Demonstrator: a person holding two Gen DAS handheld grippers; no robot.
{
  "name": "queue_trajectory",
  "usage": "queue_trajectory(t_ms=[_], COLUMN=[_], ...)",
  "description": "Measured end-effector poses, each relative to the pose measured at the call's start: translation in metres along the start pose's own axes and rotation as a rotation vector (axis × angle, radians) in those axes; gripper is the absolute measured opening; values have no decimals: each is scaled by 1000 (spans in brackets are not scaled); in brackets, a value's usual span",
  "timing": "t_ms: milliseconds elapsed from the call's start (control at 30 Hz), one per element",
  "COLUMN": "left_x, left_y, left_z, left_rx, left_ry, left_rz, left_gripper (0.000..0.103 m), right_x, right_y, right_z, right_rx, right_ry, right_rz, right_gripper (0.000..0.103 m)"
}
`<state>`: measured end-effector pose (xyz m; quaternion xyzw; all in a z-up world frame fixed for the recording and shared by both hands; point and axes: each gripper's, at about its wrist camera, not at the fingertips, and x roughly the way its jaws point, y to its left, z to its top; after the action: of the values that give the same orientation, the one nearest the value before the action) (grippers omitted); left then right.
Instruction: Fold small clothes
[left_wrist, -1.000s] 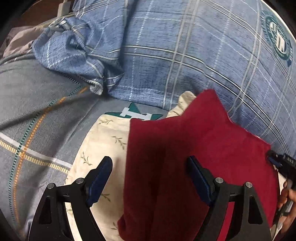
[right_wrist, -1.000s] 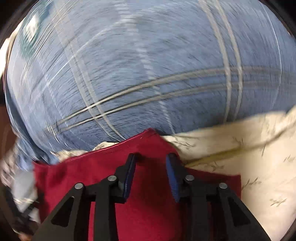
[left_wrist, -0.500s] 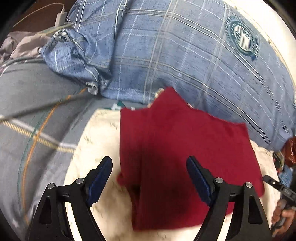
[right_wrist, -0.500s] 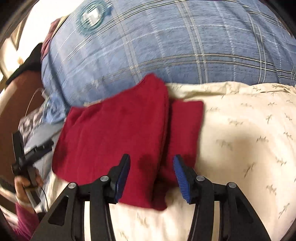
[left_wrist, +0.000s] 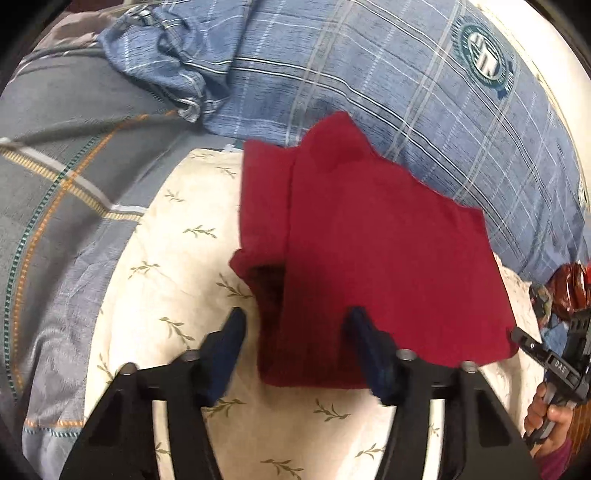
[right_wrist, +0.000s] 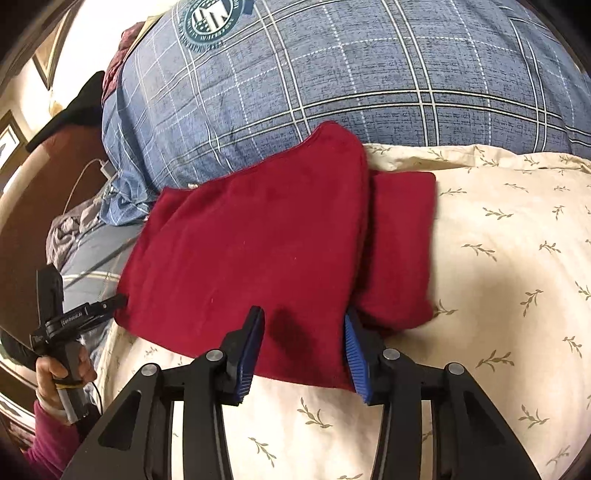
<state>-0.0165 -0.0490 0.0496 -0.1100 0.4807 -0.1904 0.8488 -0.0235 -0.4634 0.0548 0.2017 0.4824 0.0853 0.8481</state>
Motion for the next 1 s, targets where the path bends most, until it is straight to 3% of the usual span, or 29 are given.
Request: queue_trajectory(t_ms=[33, 67, 100, 200, 333, 467, 533, 633, 667, 700, 733, 833, 1000], left_x=[4, 8, 9, 8, -13, -11, -9, -16, -21, -25, -32, -44, -24], left_y=[0, 0, 0, 1, 6, 12, 12, 9, 7, 4, 1, -9, -19], left_z=[-1, -1, -2, -1, -12, -23, -20, -19, -17, -15, -12, -1, -1], left_rx=[7, 11, 9, -5, -15, -3, -9, -10, -4, -1, -1, -16, 7], left_ry=[8, 9, 5, -3, -18, 7, 7, -4, -25, -47, -78, -159, -146], left_rz=[3, 14, 19, 16, -48, -36, -23, 16, 47, 70, 86, 88, 150], left_gripper=[39, 33, 26, 9, 7, 7, 8, 16, 28, 44, 50, 59, 60], right_x=[5, 10, 14, 9, -21, -21, -8, -13, -19, -25, -31, -30, 35], right_y=[1, 3, 3, 2, 5, 3, -5, -2, 1, 6, 14, 51, 157], right_z=[-1, -2, -2, -4, -6, -15, -17, -14, -11, -7, -1, 18, 55], right_rx=[-2, -14, -22, -4, -13, -40, -3, 7, 2, -11, -29, -119, -304], right_ry=[11, 24, 33, 22, -27, 5, 37, 41, 22, -3, -34, -80, -48], right_rz=[-3, -17, -33, -40, -9, -24, -45, -49, -60, -68, -80, -77, -30], right_gripper=[33, 16, 9, 7, 6, 6, 6, 20, 35, 41, 47, 47, 42])
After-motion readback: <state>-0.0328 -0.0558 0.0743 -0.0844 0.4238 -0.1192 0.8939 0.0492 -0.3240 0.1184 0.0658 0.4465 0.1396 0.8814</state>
